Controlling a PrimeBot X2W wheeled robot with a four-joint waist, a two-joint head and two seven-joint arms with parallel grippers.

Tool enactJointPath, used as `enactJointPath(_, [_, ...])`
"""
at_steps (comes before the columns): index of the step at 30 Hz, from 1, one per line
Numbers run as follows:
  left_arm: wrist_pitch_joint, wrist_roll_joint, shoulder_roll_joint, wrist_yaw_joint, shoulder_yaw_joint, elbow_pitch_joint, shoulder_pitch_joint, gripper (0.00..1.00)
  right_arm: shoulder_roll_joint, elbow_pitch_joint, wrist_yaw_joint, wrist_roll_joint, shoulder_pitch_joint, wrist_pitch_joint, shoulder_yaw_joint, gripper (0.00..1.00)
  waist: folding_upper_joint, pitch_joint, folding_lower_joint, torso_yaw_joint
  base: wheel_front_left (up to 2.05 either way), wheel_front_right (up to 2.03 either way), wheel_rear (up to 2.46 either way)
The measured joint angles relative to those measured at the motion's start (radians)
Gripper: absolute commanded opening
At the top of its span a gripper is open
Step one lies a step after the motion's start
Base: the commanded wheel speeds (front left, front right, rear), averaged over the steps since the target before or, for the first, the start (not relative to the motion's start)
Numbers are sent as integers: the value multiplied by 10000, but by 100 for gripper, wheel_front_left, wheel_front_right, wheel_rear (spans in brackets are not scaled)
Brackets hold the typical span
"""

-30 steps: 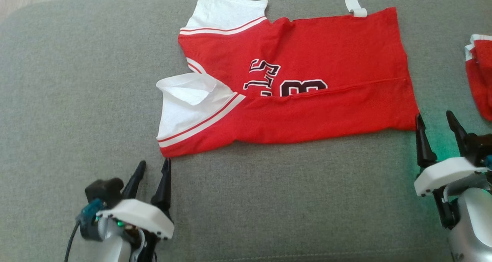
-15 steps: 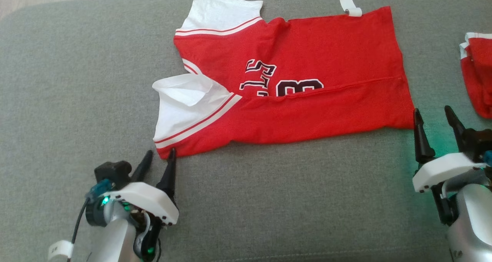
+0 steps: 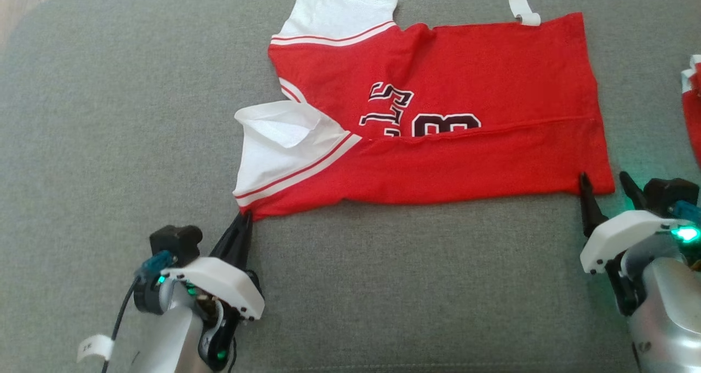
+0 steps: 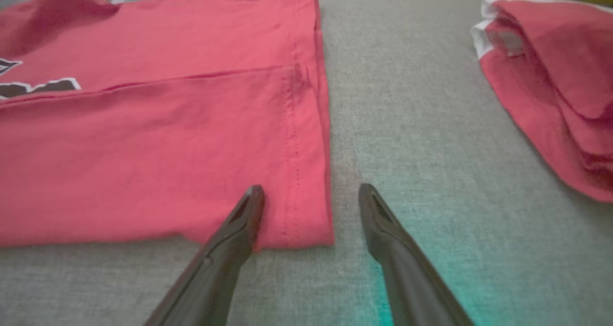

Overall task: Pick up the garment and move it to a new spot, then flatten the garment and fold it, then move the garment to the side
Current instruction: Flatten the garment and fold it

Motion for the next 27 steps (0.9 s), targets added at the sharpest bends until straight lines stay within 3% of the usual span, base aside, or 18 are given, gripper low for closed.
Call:
enactJointPath(2, [-2, 0, 23, 0, -63, 4, -67, 0, 2, 113, 0, -4, -54, 10, -36, 95, 0, 19, 0, 46, 0, 0, 0])
enactJointPath(4, [-67, 0, 61, -2, -88, 0, -125, 0, 2, 188, 0, 6, -151, 25, -27, 0, 0, 21, 0, 74, 0, 0, 0])
enactJointPath(10, [-75, 2, 263, 2, -109, -121, -82, 0, -38, 222, 0, 221, -111, -44, 180, 0, 0, -126, 0, 88, 0, 0, 0])
enactJointPath(17, [33, -35, 451, 31, -163, -909, 667, 0, -575, -155, 0, 805, 480, -215, 654, 0, 0, -439, 0, 70, 0, 0, 0])
enactJointPath(27, [723, -178, 658, 558, -447, -2966, 2936, 0, -1195, -1478, 0, 1785, 2230, -405, 1045, 0, 0, -944, 0, 172, 0, 0, 0])
